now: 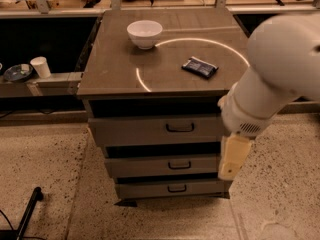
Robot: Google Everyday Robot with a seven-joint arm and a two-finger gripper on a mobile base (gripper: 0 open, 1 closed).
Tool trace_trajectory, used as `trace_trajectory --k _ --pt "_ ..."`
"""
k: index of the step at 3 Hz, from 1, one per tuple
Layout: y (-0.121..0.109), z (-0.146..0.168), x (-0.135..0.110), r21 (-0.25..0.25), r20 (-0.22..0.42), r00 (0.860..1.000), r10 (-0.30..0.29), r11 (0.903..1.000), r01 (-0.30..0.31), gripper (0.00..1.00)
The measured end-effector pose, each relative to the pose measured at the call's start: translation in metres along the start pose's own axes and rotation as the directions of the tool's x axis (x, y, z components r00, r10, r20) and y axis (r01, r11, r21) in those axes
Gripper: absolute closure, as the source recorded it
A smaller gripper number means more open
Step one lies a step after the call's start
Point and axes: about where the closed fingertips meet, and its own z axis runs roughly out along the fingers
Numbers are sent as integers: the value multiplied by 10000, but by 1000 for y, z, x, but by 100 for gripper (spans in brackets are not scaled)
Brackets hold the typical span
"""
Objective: Open top drawer
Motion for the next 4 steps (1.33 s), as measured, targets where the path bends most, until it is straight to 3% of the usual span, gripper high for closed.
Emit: trace_trajectory --k 1,2,3,4 --pt "23 64 -2 -1280 1044 9944 163 9918 -28 0" --pt "22 59 -3 -1171 925 9956 134 9931 -25 0" --pt "16 78 -5 -913 764 9969 -201 9955 271 0" --pt "-9 107 -9 -91 684 9962 -534 9985 541 0"
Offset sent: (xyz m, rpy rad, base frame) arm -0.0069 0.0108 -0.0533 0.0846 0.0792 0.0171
